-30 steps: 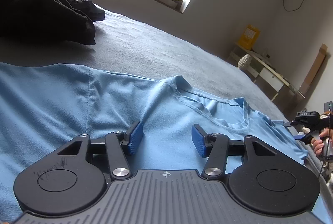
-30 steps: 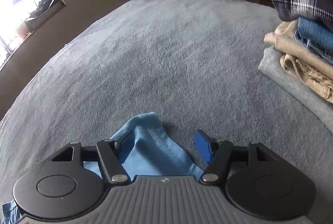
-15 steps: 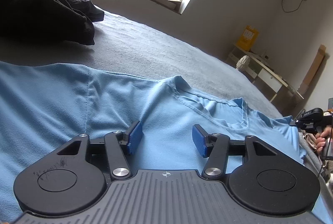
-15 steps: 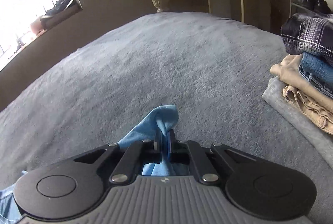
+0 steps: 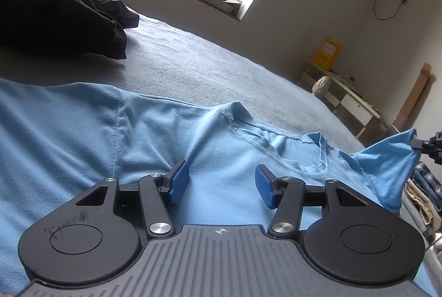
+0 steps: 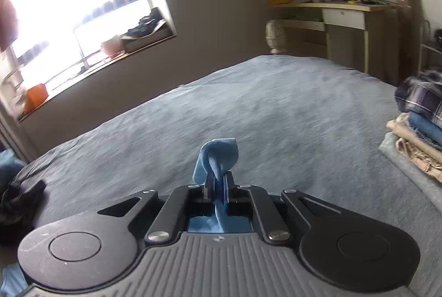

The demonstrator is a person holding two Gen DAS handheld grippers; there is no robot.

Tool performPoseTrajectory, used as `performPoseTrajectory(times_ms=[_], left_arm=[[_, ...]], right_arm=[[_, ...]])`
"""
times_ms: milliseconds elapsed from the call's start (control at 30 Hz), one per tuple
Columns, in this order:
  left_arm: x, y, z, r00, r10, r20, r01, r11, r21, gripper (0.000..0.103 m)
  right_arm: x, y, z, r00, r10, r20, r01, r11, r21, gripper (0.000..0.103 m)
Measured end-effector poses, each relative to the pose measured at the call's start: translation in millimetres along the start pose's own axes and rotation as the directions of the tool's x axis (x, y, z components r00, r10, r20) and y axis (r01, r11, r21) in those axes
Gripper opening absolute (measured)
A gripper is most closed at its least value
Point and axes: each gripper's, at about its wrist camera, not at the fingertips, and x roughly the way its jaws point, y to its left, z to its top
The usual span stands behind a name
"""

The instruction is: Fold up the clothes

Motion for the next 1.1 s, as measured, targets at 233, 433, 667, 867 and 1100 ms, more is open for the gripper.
performPoseTrajectory(times_ms=[233, 433, 667, 867, 1100], left_arm=[[-0.4, 1.1, -0.1, 1.000, -0.003, 0.001, 0.003, 1.000, -0.006, 0.053], [0.4, -0.9, 0.8, 1.000, 0.005, -0.004, -0.005, 1.000, 0.004, 0.053], [0.7, -1.1, 1.0, 1.000, 0.008, -0.005, -0.008, 1.000, 0.006, 0.053], [1.2, -1.6, 1.0, 1.000, 0.011, -0.006, -0.011, 1.000, 0.011, 0.053], [-7.5, -14.8, 20.7, 1.000, 0.013, -0.005, -0.013, 1.000, 0.028, 0.054]], right_arm=[[-20.1, 98.2, -91.4, 0.964, 0.052, -0.260, -0.164, 0.887, -0.431, 0.066], [-25.2, 51.2, -57.2, 0.987, 0.030, -0.158, -0.072, 0.960, -0.271, 0.066], [66.8, -72.5, -23.2, 0.959, 0.082, -0.271, 0.006, 0.950, 0.311, 0.068], [91.1, -81.1, -32.4, 0.952, 0.041, -0.302, 0.056, 0.951, 0.306, 0.052], [72.3, -70.7, -38.2, 0.963, 0.076, -0.260, -0.015, 0.974, 0.227, 0.006]])
